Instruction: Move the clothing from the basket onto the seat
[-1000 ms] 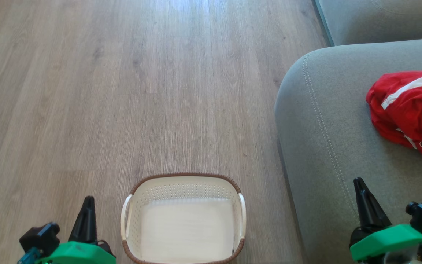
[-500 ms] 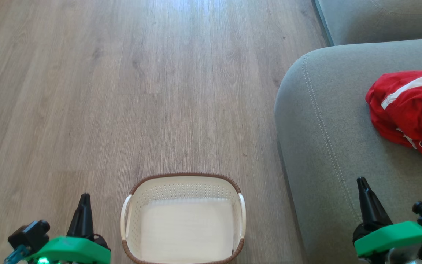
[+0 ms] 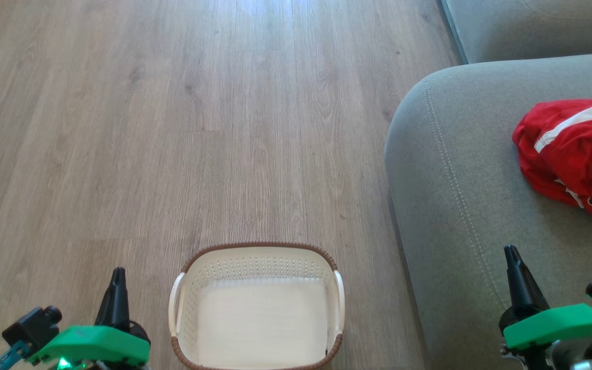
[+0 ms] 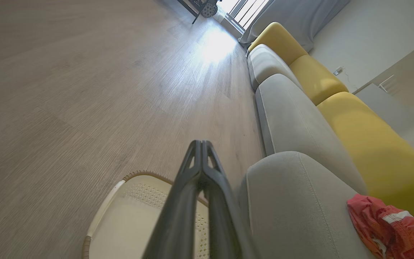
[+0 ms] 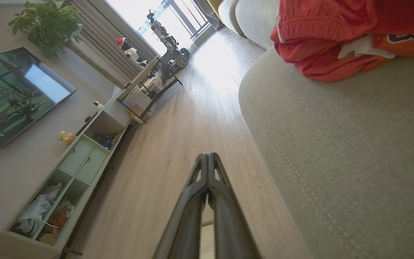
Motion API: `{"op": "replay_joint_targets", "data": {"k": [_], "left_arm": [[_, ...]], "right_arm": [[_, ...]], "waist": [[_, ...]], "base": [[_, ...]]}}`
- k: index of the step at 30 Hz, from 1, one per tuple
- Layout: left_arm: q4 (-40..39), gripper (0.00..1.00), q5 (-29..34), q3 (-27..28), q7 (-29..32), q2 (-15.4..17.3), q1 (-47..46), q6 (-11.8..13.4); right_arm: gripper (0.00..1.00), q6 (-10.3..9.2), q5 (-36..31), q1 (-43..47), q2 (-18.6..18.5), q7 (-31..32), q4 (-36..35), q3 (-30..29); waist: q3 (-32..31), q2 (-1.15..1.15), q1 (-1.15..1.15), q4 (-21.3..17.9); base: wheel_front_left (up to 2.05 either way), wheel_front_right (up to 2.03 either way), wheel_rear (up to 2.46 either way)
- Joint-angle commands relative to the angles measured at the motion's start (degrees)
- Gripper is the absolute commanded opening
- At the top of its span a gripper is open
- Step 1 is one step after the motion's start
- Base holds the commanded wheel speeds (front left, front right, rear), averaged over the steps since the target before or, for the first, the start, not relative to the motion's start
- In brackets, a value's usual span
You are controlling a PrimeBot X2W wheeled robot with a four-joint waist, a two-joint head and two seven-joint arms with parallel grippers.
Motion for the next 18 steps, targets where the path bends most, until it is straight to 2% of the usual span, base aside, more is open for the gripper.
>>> {"op": "replay_joint_targets", "data": {"k": [1, 18], "left_arm": [[-1.68, 0.00, -1.80, 1.56, 0.44, 0.32, -3.16, -0.46], [-1.40, 0.00, -11.75, 2.82, 3.09, 0.09, -4.51, -1.17]], "right_arm": [[0.00, 0.00, 1.79, -3.33, -0.14, 0.39, -1.56, -0.18], [0.00, 0.00, 10.68, -4.68, 0.79, 2.99, -0.88, -1.31]], "waist": [[0.00, 0.00, 0.00, -0.01], [0.03, 0.00, 0.00, -0.09]], "base": [[0.00, 0.00, 0.00], [0.00, 0.00, 0.00]]}}
